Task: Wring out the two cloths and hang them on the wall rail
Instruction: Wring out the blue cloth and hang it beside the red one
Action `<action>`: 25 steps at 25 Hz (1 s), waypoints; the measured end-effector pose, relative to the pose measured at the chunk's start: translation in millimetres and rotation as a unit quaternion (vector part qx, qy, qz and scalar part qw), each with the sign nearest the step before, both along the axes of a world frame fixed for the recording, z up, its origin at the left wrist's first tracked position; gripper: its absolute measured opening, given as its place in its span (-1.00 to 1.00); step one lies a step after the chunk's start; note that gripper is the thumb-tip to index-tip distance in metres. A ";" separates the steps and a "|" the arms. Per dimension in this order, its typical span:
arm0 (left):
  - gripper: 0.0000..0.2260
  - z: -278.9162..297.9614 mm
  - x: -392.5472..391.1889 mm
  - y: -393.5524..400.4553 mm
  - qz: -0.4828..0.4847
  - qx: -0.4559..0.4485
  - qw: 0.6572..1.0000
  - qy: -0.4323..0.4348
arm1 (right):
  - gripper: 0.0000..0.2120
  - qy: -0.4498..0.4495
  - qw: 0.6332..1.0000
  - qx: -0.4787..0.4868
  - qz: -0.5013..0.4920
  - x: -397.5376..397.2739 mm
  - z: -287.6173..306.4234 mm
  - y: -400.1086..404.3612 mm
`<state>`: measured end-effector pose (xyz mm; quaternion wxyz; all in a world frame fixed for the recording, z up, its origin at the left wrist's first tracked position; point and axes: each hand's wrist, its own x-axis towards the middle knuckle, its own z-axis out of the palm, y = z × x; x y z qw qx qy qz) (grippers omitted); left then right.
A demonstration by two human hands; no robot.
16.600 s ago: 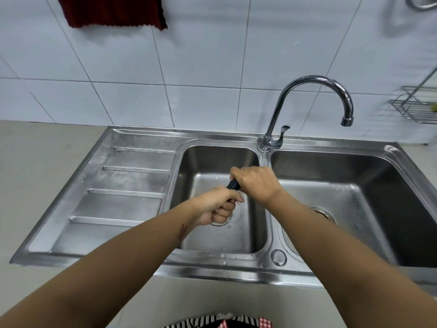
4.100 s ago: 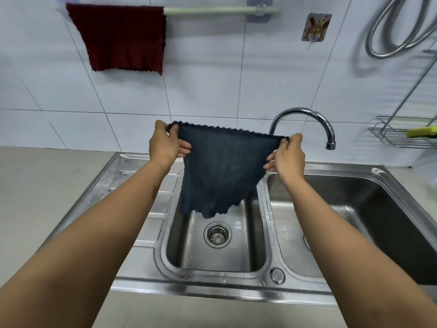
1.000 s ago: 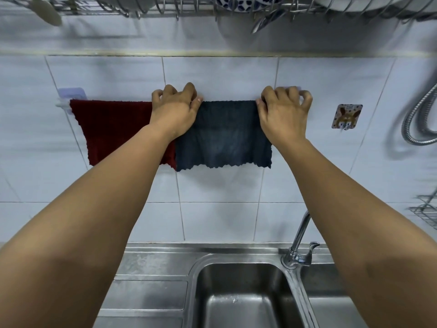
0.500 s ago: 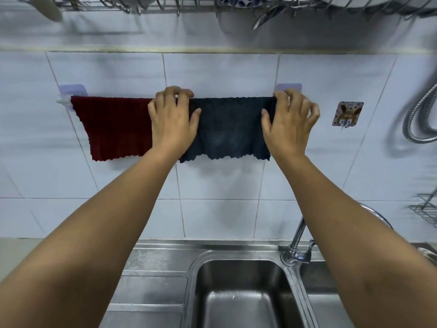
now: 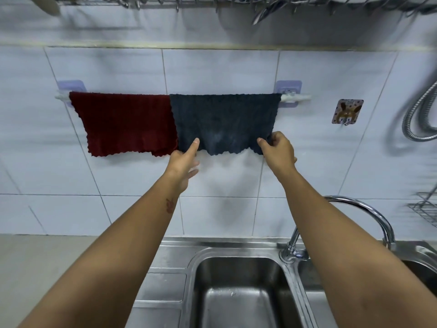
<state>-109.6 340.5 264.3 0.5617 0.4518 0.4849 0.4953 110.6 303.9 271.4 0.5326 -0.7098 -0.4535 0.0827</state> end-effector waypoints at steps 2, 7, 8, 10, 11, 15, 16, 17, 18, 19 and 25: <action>-0.54 1.7 7.2 1.1 0.016 -0.018 0.993 -0.118 | -0.84 0.042 0.999 0.015 0.017 0.3 -3.2 -1.7; -0.68 2.4 15.6 -2.6 0.058 -0.011 0.957 -0.283 | -0.85 0.093 0.993 0.052 0.040 3.6 -6.8 -8.6; -0.70 1.9 15.9 -5.8 0.059 -0.003 0.952 -0.302 | -0.85 0.095 0.993 0.057 0.042 4.1 -6.9 -10.4; -0.71 2.5 15.2 -15.1 0.056 0.001 0.940 -0.337 | -0.86 0.096 0.993 0.059 0.043 4.3 -7.7 -15.7; -0.70 3.7 14.5 -20.0 0.058 -0.003 0.935 -0.351 | -0.86 0.094 0.993 0.058 0.040 3.9 -7.8 -19.1; -0.72 8.5 11.1 -42.4 0.049 -0.019 0.918 -0.392 | -0.82 0.095 0.993 0.055 0.034 -0.3 -6.7 -35.2; -0.74 9.9 11.3 -46.0 0.044 -0.019 0.915 -0.401 | -0.81 0.097 0.993 0.054 0.035 -0.7 -5.8 -37.5; -0.76 11.8 10.0 -50.7 0.041 -0.014 0.914 -0.404 | -0.80 0.101 0.993 0.055 0.035 -1.7 -4.9 -42.1; -0.77 14.4 8.5 -54.1 0.042 -0.006 0.914 -0.402 | -0.79 0.105 0.992 0.057 0.035 -2.7 -3.3 -46.4; -0.78 17.1 6.4 -56.4 0.047 0.003 0.916 -0.398 | -0.79 0.109 0.992 0.061 0.034 -3.6 -1.6 -50.5; -0.72 29.1 -15.1 -59.9 0.022 0.030 0.930 -0.364 | -0.85 0.096 0.992 0.081 -0.003 -7.2 8.6 -70.2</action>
